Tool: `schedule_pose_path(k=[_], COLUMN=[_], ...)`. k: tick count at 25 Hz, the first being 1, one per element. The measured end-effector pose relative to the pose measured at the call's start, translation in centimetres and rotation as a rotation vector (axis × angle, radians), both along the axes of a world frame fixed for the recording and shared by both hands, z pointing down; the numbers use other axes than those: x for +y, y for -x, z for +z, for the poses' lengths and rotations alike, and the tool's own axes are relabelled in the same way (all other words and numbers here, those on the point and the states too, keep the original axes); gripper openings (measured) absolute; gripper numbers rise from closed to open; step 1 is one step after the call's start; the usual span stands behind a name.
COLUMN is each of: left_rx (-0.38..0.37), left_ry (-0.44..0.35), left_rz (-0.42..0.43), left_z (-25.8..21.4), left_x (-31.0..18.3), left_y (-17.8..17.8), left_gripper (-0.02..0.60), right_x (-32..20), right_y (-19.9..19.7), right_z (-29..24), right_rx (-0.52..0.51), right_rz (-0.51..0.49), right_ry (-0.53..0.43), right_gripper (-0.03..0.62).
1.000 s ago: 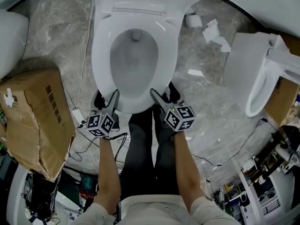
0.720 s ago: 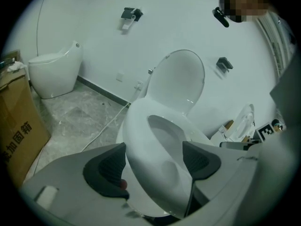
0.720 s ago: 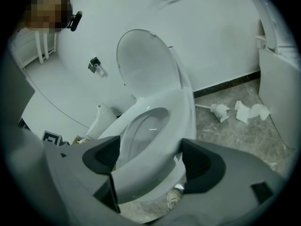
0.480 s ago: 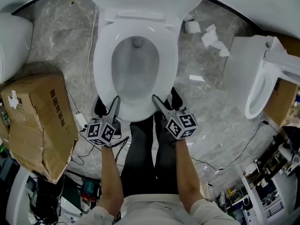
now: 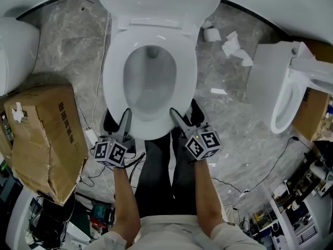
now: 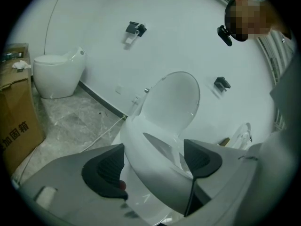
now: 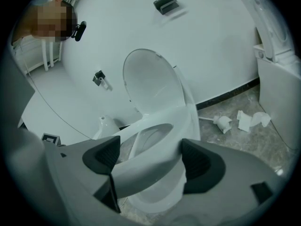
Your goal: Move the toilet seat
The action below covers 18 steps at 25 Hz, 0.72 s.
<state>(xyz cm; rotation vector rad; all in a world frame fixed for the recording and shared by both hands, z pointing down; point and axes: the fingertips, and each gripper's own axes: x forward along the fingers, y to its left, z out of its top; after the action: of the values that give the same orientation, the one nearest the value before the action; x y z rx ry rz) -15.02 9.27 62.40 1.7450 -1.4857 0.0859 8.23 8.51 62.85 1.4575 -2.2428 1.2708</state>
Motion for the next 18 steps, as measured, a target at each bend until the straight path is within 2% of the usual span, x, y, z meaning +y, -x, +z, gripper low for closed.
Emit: schedule_pose_path(k=[18], left_rx=[0.134], left_ry=[-0.077], left_rz=[-0.157], left_z=[-5.5], left_x=[-3.5], left_y=[0.0], left_gripper=[0.402], right_x=[-2.7], right_y=[-0.9], right_z=[-4.5], right_rx=[-0.072], right_rz=[0.146], right_ry=[-0.059], right_gripper=[0.407])
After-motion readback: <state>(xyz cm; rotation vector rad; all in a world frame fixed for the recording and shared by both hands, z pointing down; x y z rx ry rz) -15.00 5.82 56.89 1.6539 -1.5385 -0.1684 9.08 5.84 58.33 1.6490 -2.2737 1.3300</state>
